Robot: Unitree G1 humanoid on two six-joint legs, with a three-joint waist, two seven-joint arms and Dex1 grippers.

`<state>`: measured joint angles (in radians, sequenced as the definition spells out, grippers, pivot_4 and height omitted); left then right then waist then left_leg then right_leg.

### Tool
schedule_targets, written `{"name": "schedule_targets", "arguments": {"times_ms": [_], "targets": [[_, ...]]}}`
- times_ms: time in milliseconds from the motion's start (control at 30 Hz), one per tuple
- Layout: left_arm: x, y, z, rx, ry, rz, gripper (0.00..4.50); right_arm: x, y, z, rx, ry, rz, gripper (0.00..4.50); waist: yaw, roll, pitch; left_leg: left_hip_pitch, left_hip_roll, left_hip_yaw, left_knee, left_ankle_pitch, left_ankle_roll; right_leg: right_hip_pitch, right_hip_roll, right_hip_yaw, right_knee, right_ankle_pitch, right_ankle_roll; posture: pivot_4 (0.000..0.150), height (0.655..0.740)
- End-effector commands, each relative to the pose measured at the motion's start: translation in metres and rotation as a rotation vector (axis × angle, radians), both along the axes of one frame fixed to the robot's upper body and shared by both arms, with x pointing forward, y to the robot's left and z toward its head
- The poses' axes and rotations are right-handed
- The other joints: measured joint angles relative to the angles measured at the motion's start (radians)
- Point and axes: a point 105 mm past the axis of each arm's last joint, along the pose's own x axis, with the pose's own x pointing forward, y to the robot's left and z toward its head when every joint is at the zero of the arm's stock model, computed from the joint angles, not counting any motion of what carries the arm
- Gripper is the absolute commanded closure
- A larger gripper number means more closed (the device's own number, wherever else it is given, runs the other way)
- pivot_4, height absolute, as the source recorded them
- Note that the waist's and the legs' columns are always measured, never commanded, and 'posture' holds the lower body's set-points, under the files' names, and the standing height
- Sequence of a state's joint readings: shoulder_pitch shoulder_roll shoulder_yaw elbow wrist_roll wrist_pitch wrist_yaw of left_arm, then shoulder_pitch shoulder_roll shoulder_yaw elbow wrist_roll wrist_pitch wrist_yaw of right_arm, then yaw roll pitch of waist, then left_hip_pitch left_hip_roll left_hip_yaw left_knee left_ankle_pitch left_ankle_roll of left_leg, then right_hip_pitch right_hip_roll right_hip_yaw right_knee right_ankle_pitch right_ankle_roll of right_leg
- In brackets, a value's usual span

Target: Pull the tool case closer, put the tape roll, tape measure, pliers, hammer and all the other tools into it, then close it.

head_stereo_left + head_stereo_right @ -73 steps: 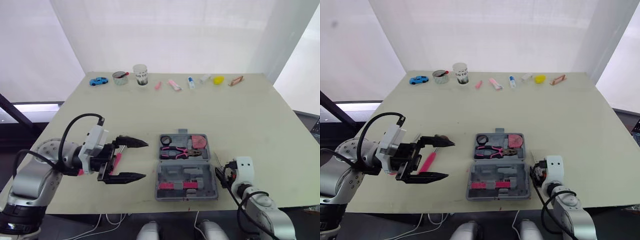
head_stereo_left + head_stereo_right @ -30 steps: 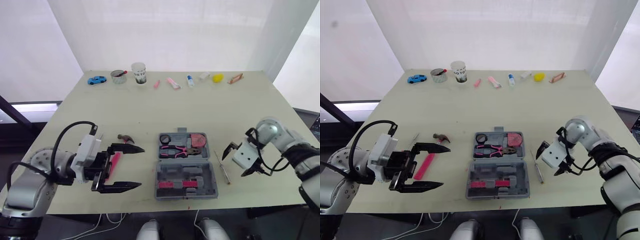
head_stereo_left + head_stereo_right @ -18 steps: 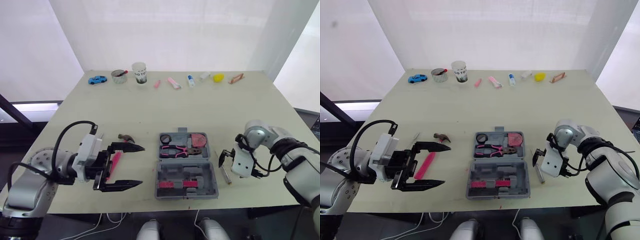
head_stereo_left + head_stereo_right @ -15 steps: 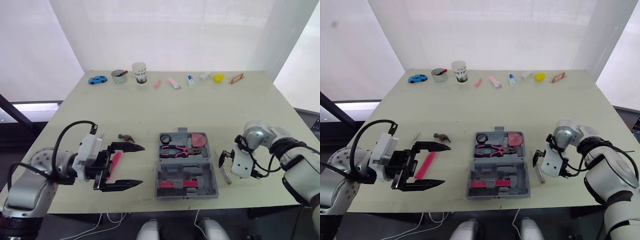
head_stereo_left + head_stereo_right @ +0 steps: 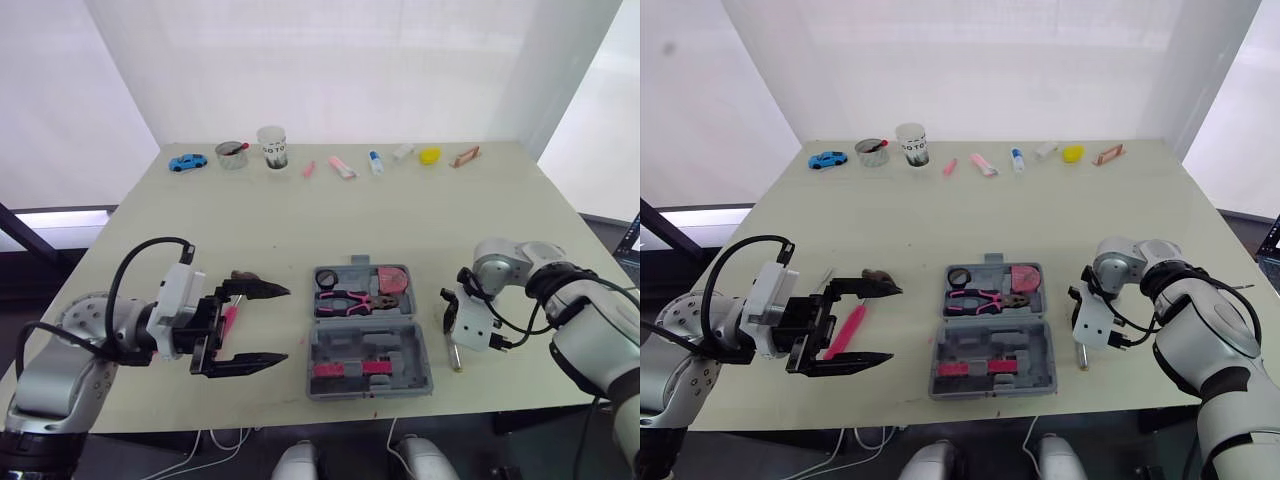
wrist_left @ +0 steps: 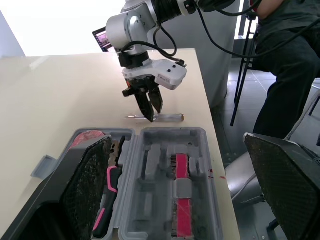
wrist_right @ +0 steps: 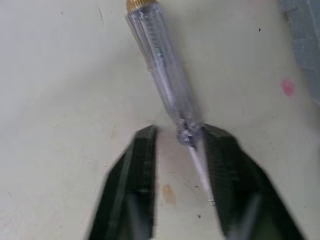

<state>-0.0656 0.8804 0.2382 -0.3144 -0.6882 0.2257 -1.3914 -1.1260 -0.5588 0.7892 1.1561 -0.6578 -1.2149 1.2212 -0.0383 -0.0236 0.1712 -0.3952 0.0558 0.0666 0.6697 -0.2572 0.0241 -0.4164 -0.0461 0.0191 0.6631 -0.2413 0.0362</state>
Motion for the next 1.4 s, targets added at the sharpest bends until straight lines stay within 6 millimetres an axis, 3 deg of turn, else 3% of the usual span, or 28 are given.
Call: {"name": "schedule_targets", "arguments": {"times_ms": [33,267,433,600,833,1000,1100,1167,1267,1400], "targets": [[-0.003,-0.003,0.009,0.012,-0.046,-0.016,0.0,-0.007,-0.012,-0.008,-0.025,0.04,-0.026,4.37,0.0,0.0,0.0,0.0,0.0,0.0,0.0,0.0,0.0,0.0,0.0,0.0,0.0,0.0,0.0,0.15,0.74],[0.0,-0.005,0.007,0.007,-0.046,-0.027,0.0,-0.013,-0.027,-0.003,-0.006,0.075,-0.102,4.37,0.009,0.0,0.0,0.0,0.0,-0.001,0.0,0.0,0.0,0.001,0.0,-0.001,0.0,0.0,0.0,0.15,0.74],[0.002,-0.008,0.007,0.003,-0.044,-0.043,0.0,-0.009,-0.036,0.016,0.122,0.109,-0.342,4.37,0.019,0.001,0.001,0.0,0.0,-0.001,0.0,0.0,0.0,0.001,0.0,-0.001,-0.001,0.0,0.0,0.15,0.74],[0.003,-0.01,0.006,-0.002,-0.043,-0.051,0.0,-0.005,-0.05,0.029,0.353,0.156,-0.828,4.37,0.025,0.002,0.001,-0.001,0.0,-0.002,0.0,0.0,0.0,0.001,0.0,-0.001,0.0,0.0,0.0,0.15,0.74],[0.002,-0.011,0.006,-0.008,-0.04,-0.055,0.0,-0.025,-0.062,0.037,0.567,0.198,-1.276,4.37,0.027,0.002,0.001,-0.002,-0.001,-0.002,0.0,0.0,0.0,0.0,0.0,-0.002,-0.001,0.0,0.0,0.15,0.74],[0.004,-0.014,0.008,-0.019,-0.041,-0.074,0.0,-0.048,-0.061,0.03,0.618,0.236,-1.695,4.37,0.025,0.002,0.001,-0.002,-0.001,-0.002,0.0,0.0,0.0,0.0,0.0,-0.002,-0.001,0.0,0.001,0.15,0.74],[0.006,-0.017,0.008,-0.024,-0.04,-0.091,0.0,-0.06,-0.057,0.018,0.642,0.27,-2.041,4.37,0.023,0.001,0.001,-0.002,0.0,-0.003,0.0,0.0,0.0,0.0,0.0,-0.002,-0.001,0.0,0.001,0.15,0.74],[0.007,-0.018,0.008,-0.027,-0.039,-0.101,0.0,-0.068,-0.052,0.011,0.652,0.28,-2.161,4.37,0.026,0.001,0.001,-0.002,-0.001,-0.004,0.0,0.0,0.0,0.0,0.0,-0.002,-0.001,0.0,0.001,0.15,0.74],[0.009,-0.023,0.008,-0.03,-0.042,-0.128,0.0,-0.067,-0.041,0.004,0.746,0.284,-2.319,4.37,0.027,0.0,0.0,-0.005,-0.001,-0.005,0.0,0.0,0.0,-0.001,0.0,-0.003,-0.002,0.0,0.001,0.15,0.74],[0.012,-0.025,0.01,-0.032,-0.05,-0.148,0.0,-0.052,-0.041,-0.001,0.884,0.253,-2.493,4.37,0.026,-0.001,0.0,-0.005,-0.002,-0.005,0.0,0.0,0.0,-0.001,0.0,-0.003,-0.002,0.002,0.005,0.15,0.74]]}}
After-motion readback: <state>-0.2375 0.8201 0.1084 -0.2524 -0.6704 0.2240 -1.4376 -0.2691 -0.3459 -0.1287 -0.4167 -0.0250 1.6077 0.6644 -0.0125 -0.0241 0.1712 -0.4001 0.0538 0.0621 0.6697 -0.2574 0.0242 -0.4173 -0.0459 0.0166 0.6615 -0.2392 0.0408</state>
